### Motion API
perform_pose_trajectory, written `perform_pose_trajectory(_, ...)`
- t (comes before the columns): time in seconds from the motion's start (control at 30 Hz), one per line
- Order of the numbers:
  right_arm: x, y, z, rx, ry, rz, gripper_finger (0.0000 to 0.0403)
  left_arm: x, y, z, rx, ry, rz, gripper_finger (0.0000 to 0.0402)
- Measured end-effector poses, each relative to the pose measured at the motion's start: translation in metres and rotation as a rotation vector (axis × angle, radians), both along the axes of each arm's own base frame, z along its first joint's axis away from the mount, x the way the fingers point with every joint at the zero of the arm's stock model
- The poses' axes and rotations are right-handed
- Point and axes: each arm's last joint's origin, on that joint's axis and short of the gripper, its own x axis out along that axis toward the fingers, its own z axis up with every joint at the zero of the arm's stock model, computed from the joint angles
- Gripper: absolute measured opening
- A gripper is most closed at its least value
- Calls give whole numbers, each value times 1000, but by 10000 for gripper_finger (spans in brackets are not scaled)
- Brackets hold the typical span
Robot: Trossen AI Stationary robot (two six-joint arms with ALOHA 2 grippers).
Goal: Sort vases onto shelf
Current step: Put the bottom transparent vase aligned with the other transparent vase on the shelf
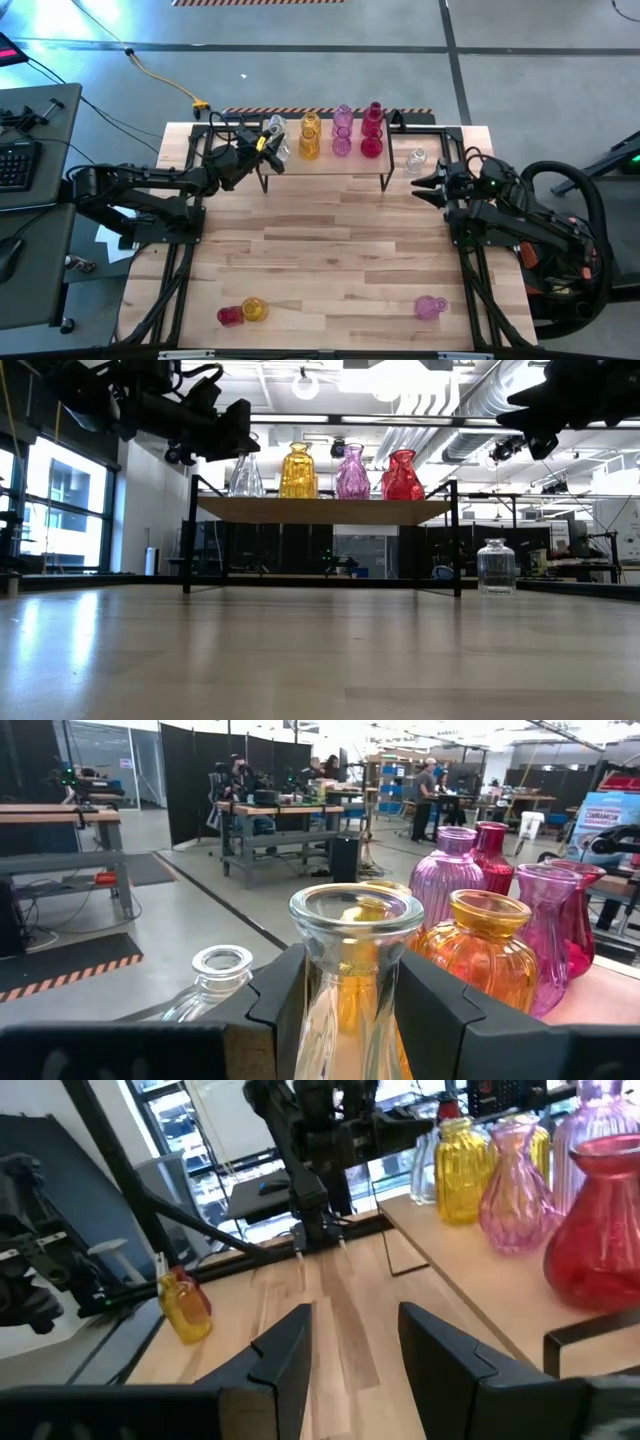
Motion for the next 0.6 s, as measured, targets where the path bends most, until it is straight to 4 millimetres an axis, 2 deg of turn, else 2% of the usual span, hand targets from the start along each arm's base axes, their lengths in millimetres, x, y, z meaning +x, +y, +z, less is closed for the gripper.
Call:
perform_pose_trajectory(0.17,0,0,0,12,-1,-3,135,0,0,0,0,0,0,118)
perform_pose_trajectory(0.43,0,-2,-1,157,-3,-80,135,0,0,0,-2,-1,1,118)
perform_pose_trajectory(0.6,0,-2,-1,162,-1,-82,135,0,0,0,-2,-1,0,118)
